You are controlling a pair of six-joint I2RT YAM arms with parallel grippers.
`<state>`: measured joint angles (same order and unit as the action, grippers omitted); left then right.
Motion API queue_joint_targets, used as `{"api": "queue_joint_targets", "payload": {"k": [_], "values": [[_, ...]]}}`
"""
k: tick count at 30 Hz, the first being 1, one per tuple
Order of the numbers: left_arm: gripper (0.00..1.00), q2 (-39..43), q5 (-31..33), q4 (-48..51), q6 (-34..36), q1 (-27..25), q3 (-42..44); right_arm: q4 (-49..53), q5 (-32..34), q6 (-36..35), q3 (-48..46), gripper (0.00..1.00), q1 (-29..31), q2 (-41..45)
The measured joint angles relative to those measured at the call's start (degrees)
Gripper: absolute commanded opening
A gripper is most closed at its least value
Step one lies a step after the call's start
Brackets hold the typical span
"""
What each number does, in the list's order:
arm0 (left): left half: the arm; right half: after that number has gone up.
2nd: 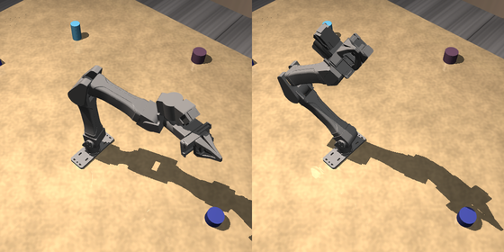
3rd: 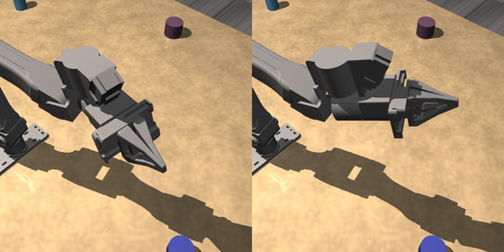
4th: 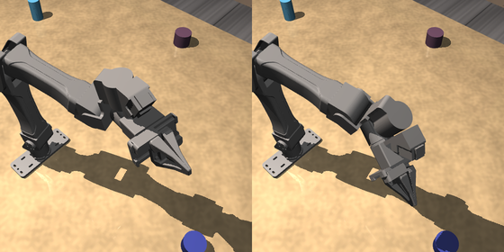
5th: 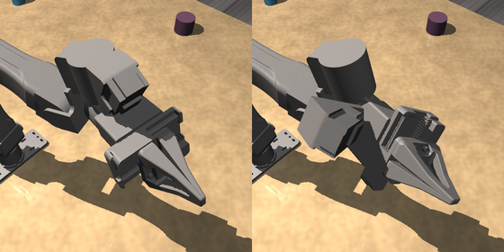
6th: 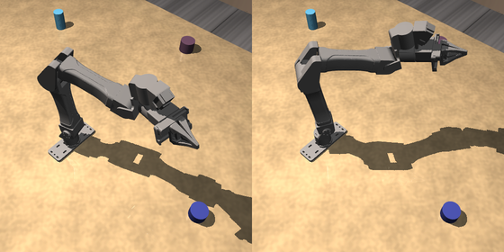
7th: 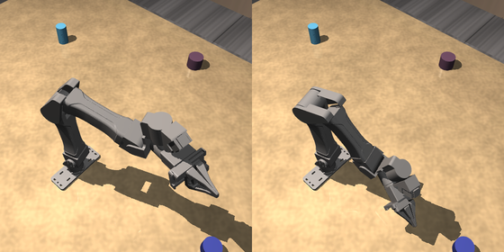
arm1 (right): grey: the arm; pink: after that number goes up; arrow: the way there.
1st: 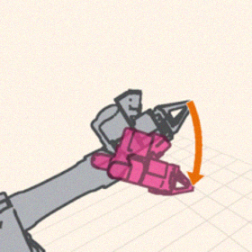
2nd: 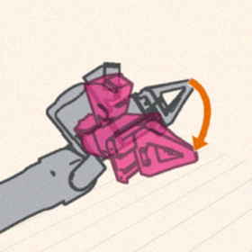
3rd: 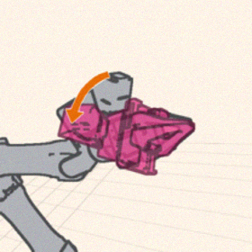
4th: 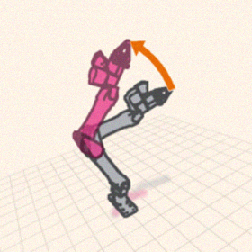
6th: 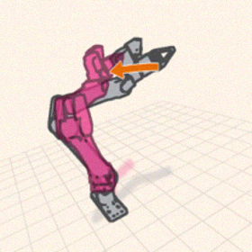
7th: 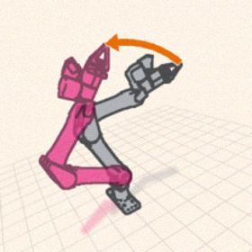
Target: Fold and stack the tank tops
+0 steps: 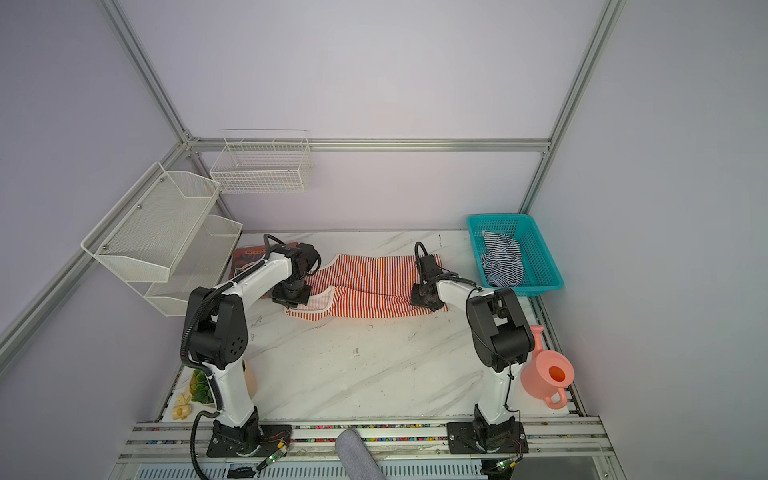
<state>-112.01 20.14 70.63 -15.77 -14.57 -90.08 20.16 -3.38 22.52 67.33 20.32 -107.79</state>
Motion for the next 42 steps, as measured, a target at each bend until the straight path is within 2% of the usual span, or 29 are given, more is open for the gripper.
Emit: {"api": "queue_joint_targets", "payload": {"k": [5,14,17,20,22,25,30,33,37,42], "values": [[0.17,-4.8,-0.4,1.1,2.9,3.1,-0.9,0.2,-0.4,-0.7,-1.9,0.51,0.3,1.6],[0.29,-9.9,-0.5,2.9,5.5,5.4,-5.9,1.2,-0.7,-1.2,-4.1,0.51,1.0,3.8],[0.39,-10.8,-0.4,3.8,5.9,6.4,-8.9,1.5,-0.8,-1.3,-4.6,0.52,1.1,4.2],[0.53,-11.6,-0.4,5.0,5.9,7.3,-12.2,1.6,-1.2,-1.5,-4.7,0.55,1.1,4.5],[0.67,-11.6,-0.3,5.5,5.9,7.6,-13.6,2.3,-1.9,-1.5,-5.0,0.58,1.1,5.2],[0.79,-11.1,-0.2,6.1,5.3,7.7,-14.8,3.9,-3.3,-1.4,-5.6,0.61,1.1,6.6],[0.86,-7.5,0.0,6.8,4.4,7.0,-15.4,5.6,-5.5,-1.4,-5.0,0.64,1.1,10.3],[0.99,-4.1,0.5,7.2,3.9,5.7,-15.6,6.2,-5.9,-1.2,-3.7,0.65,1.1,12.9],[0.99,-0.9,1.0,7.4,3.0,3.4,-16.0,7.1,-5.9,-0.4,-3.3,0.65,1.1,17.2],[0.99,-0.7,2.0,7.4,2.3,2.8,-15.8,9.1,-5.5,0.6,-3.5,0.64,1.1,22.1]]}}
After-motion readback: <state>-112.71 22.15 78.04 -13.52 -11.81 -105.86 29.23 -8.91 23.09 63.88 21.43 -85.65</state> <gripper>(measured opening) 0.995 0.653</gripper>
